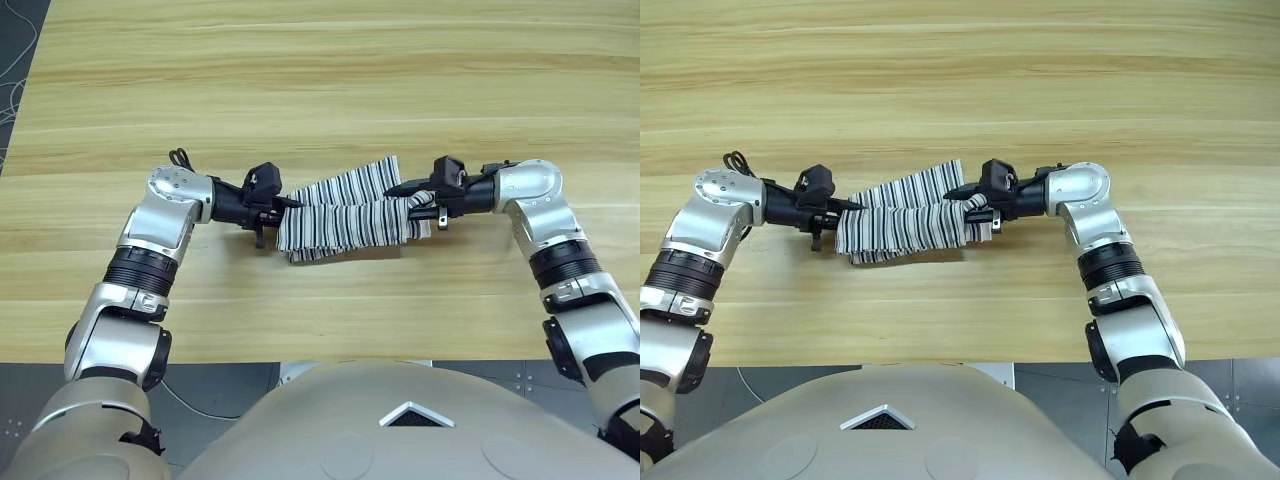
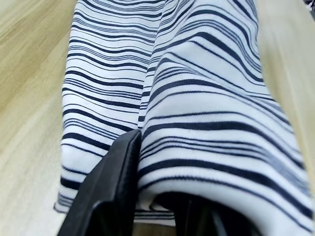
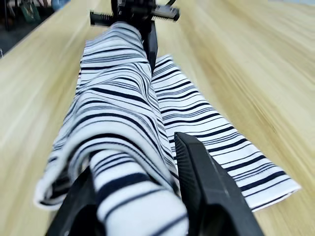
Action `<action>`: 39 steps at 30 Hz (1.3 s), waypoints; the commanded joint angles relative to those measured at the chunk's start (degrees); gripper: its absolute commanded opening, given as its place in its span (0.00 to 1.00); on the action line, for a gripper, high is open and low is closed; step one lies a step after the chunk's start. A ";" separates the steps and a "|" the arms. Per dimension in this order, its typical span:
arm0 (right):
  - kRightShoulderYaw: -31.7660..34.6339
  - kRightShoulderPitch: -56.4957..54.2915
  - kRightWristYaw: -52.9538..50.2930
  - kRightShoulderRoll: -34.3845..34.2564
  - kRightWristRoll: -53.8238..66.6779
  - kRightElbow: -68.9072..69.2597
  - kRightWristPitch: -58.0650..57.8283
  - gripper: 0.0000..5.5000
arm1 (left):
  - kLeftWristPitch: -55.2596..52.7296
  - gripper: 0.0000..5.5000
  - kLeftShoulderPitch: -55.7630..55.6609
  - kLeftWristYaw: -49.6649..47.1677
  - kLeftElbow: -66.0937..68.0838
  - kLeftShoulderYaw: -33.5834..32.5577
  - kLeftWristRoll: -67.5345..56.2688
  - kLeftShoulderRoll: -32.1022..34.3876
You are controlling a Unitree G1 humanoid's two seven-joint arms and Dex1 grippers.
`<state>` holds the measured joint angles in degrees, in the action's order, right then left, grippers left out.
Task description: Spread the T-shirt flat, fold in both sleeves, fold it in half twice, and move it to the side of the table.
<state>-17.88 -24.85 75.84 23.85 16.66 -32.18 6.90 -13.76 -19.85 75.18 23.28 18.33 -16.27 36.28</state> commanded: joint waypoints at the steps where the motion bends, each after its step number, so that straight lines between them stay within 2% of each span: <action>1: 3.86 -2.45 0.88 -1.97 3.04 -1.59 -5.65 0.27 | -5.61 0.18 -2.13 2.11 -0.03 -4.51 -4.17 -0.45; 13: 2.66 -7.84 -18.09 -9.55 -12.34 -14.33 -1.78 0.27 | -8.65 0.18 -6.76 -3.22 11.10 -4.44 2.81 -4.03; 19: 5.93 -10.72 -21.49 -11.46 -11.69 -18.33 -6.27 0.27 | -13.49 0.18 -10.83 -4.37 16.80 -8.36 1.27 -5.60; 26: 9.05 -11.26 -20.53 -12.45 -9.78 -19.52 -13.74 0.27 | -16.33 0.18 -13.59 -6.75 25.52 -15.06 -0.81 -7.21; 28: 9.34 -11.16 -21.11 -12.67 -10.10 -19.74 -14.22 0.28 | -16.19 0.24 -13.97 -7.43 27.79 -15.66 -0.31 -7.98; 30: 9.90 -11.25 -21.33 -12.88 -9.84 -19.93 -14.93 0.32 | -16.15 0.29 -14.42 -7.58 28.99 -15.96 -0.04 -8.43; 33: 10.79 -11.60 -21.83 -13.09 -9.74 -20.30 -15.07 0.44 | -16.25 0.40 -15.18 -8.71 31.28 -17.27 -0.03 -8.88; 39: 15.34 -13.43 -24.90 -14.64 -7.24 -23.04 -16.27 0.44 | -15.75 0.40 -16.94 -11.92 35.86 -19.09 0.27 -11.43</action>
<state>-4.43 -36.12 53.02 10.09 8.24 -53.81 -8.62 -29.22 -35.45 65.24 57.33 -0.13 -17.02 25.90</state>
